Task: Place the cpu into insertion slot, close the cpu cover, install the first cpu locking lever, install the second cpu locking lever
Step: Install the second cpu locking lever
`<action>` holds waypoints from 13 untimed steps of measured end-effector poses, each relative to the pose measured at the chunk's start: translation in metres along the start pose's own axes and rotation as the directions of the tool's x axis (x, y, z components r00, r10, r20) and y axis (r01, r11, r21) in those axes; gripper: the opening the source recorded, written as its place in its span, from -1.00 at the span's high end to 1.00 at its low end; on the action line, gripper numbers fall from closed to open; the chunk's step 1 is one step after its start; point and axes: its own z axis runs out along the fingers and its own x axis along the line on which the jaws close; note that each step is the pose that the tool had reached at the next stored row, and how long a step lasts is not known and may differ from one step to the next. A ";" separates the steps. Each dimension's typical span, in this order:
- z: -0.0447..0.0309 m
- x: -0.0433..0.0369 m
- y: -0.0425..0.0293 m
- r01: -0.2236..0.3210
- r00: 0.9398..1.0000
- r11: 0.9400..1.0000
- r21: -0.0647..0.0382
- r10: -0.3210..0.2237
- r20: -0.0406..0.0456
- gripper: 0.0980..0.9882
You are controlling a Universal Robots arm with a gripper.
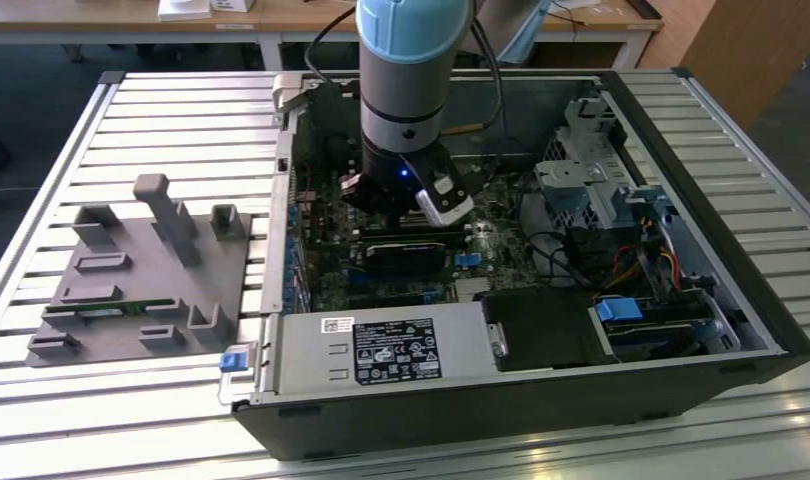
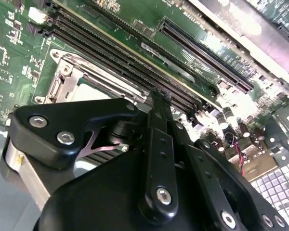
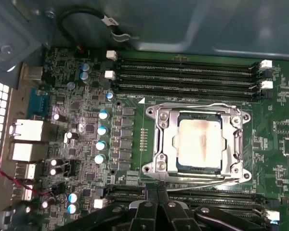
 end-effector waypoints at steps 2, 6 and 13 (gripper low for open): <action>0.0016 0.0002 -0.0009 0.001 1.000 1.000 -0.006 -0.001 0.003 0.95; 0.0034 0.0017 -0.0035 0.002 1.000 1.000 -0.013 -0.002 0.010 0.95; 0.0053 0.0030 -0.0064 0.003 1.000 1.000 -0.028 -0.003 0.016 0.95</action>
